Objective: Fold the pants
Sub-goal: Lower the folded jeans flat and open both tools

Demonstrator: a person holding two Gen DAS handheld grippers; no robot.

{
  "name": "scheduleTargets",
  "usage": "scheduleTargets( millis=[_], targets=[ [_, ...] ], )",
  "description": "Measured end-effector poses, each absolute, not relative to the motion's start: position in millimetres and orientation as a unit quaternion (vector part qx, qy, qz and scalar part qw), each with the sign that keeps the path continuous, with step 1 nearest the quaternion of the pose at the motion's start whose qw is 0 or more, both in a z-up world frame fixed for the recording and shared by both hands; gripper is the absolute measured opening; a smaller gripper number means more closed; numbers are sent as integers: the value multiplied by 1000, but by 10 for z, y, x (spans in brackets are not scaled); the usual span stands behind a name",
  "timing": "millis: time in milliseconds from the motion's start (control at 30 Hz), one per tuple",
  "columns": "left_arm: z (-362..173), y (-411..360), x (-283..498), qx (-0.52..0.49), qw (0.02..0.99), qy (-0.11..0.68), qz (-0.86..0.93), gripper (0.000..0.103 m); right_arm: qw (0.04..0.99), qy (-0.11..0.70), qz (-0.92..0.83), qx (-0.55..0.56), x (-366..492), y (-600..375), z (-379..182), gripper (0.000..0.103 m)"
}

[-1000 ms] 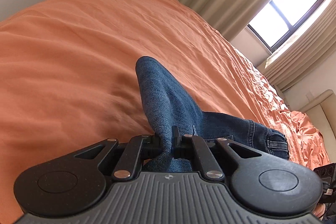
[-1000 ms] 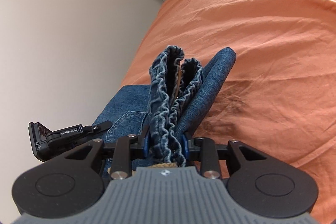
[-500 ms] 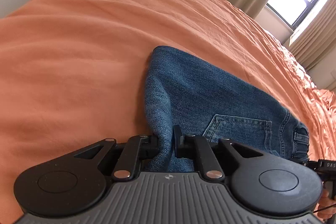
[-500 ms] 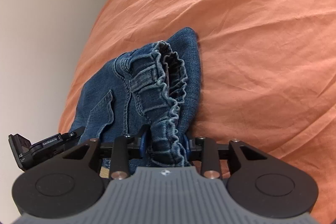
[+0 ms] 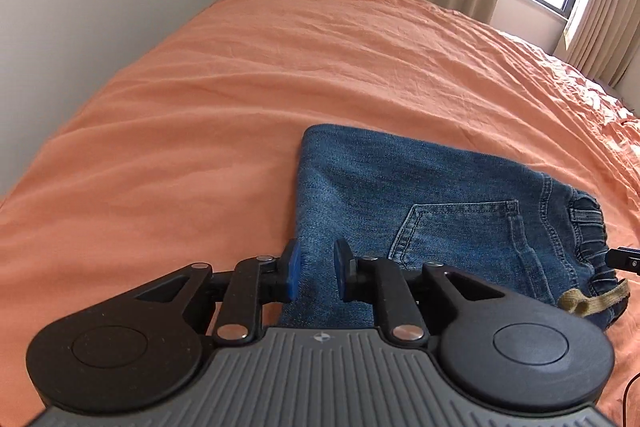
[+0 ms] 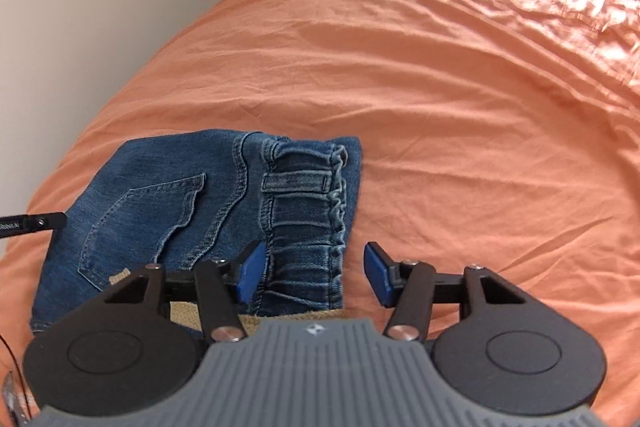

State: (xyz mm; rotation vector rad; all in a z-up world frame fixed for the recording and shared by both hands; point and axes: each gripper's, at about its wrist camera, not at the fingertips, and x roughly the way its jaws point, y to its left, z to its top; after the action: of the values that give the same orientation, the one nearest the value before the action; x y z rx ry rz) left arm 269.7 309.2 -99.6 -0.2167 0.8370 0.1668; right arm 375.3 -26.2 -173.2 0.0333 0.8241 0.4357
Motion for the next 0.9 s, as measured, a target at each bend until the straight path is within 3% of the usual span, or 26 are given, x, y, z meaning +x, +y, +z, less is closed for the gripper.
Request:
scheduleTargets(
  millis=[233,333,467,700,767,833,900],
  targets=[
    [-597,2929,2255,-96,921,374,57,19,921,305,239,-25,3045,-260,-1257,50],
    [-391,2740,2019,-91,931,348,61,27,924,286,254,-12,2725,-286,-1053,52],
    [-88,2366,1662,-90,949,295,65,44,928,259,268,-1,2271,-304,-805,60],
    [221,1690,1130,-61,966,241,73,53,941,210,265,-16,1559,-401,-494,80],
    [250,1550,1018,-47,969,230,83,55,945,197,260,-26,1366,-425,-444,80],
    [257,1475,938,-47,968,225,97,62,950,185,250,-35,1197,-448,-418,80],
    [238,1425,824,-49,971,208,103,81,953,178,242,-36,1071,-477,-412,80]
  ],
)
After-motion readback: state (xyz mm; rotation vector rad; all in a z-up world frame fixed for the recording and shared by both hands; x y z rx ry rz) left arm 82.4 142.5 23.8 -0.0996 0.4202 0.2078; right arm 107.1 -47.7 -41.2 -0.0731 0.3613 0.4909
